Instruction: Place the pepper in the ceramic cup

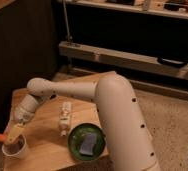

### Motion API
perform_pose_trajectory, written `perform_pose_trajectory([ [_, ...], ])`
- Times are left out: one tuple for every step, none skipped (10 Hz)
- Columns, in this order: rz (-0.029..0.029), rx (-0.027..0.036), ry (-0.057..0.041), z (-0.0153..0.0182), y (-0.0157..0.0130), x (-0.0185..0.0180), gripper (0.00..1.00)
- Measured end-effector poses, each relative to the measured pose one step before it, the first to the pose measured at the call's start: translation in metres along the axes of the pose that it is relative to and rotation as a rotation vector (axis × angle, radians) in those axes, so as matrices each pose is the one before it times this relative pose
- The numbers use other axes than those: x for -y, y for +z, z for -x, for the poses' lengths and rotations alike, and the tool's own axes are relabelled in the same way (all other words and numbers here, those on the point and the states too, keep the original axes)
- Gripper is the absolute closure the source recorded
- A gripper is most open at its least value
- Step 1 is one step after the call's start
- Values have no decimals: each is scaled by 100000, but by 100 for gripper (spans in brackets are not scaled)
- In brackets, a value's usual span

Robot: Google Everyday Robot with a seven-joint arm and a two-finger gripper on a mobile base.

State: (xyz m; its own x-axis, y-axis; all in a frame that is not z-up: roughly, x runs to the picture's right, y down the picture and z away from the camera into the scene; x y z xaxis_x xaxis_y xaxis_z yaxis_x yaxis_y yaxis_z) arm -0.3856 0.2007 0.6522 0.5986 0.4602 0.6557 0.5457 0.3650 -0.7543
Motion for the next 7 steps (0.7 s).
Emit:
perform_pose_trajectory([
  [360,97,-95,49,-124,-86,20],
  [329,524,-91,44,-152,-82,20],
  [-13,592,149,107,-207,-63,20],
  [-89,15,81,-49,-65,2,20],
  [91,-30,-54,29,56,-6,20],
  [128,-43,-80,46,77,-15,20],
  [-50,8,42,-26,-27,11,20],
])
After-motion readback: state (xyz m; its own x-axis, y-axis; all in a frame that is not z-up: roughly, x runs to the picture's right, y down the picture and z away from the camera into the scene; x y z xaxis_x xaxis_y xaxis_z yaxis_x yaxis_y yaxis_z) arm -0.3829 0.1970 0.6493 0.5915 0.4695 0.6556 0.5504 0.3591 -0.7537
